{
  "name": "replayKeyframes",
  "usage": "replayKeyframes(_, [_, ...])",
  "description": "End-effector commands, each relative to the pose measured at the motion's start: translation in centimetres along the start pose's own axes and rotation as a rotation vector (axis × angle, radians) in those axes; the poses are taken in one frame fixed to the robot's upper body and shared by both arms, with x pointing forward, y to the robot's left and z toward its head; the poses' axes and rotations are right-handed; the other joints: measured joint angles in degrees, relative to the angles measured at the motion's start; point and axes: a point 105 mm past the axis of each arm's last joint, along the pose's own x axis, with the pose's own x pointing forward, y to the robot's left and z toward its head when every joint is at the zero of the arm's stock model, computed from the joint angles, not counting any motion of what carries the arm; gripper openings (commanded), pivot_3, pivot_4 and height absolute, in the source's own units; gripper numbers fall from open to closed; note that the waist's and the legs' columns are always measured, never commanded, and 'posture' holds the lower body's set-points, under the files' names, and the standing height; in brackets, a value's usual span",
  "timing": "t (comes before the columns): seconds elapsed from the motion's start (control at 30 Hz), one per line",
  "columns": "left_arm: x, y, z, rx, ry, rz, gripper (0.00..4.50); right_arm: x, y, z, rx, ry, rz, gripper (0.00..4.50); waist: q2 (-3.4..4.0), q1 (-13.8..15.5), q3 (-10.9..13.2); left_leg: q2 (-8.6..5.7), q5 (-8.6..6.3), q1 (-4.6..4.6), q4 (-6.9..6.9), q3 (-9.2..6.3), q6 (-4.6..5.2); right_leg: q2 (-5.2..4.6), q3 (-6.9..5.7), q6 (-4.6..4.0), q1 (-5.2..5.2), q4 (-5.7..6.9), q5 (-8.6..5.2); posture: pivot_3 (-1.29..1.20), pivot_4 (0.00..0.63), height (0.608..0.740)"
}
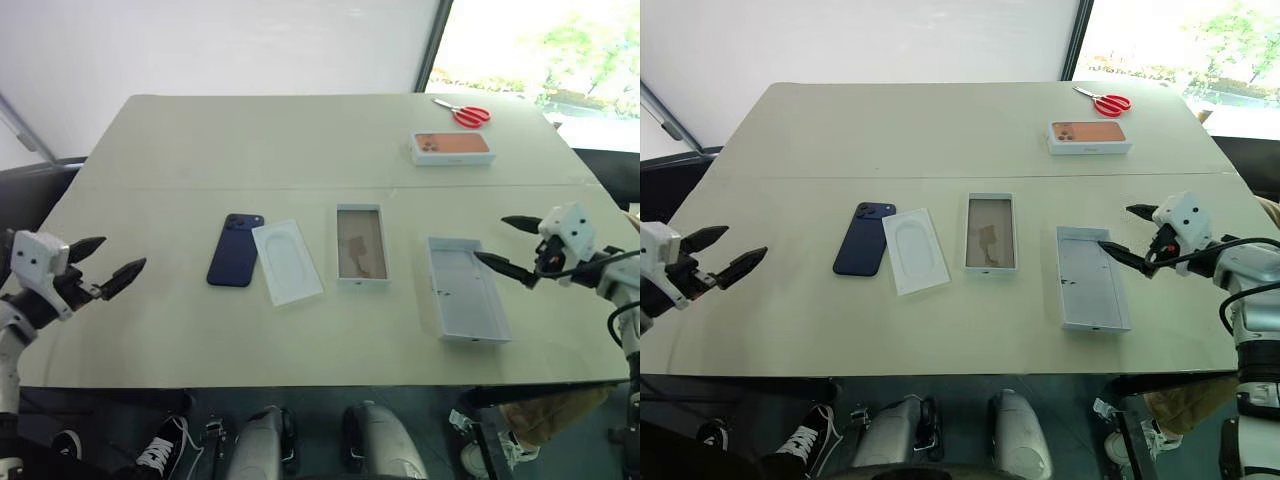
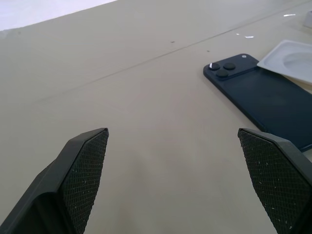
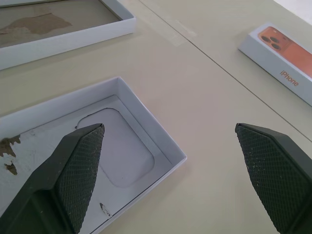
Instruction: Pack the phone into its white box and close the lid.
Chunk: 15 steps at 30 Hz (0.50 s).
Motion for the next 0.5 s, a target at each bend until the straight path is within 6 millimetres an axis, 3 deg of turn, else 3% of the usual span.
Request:
replayKeyframes(0.03, [0.1,-0.5,1.3,-0.026,-0.021,-0.008,4.48,0.1,-0.5,1.4,-0.053,-0.032,-0.006,4.50,0.00,0.00,0.00,0.00,0.00,0.00,0.00,0.00,0.00,0.00,0.00,0.00,0.00,0.00,0.00,0.00,0.150,0.740])
replayKeyframes(0.2, [0.9,-2.4,1.6,-0.128,0.052,-0.075,4.48,1.7,1.0,4.1,-0.108,-0.098,0.083,4.50,0.00,-0.04,0.00,0.00,0.01,0.00,0.00,0.00,0.01,0.00,0.00,0.01,0.01,0.01,0.00,0.00,0.150,0.740])
replayKeyframes(0.3, [1.8,-3.7,1.8,-0.278,0.068,-0.113,4.48,3.0,2.3,5.8,-0.131,-0.148,0.150,4.50,0.00,-0.05,0.00,0.01,0.02,0.00,0.01,0.00,0.02,0.02,0.00,0.04,0.01,0.02,0.02,0.00,0.150,0.740])
replayKeyframes(0.5, [6.0,-8.0,3.7,-0.361,-0.005,-0.223,4.48,6.1,8.1,8.0,-0.123,-0.244,0.389,4.50,-0.06,0.97,0.00,-0.01,0.21,0.02,0.16,-0.09,-0.01,0.03,-0.13,0.19,0.19,-0.01,0.10,0.00,0.150,0.740])
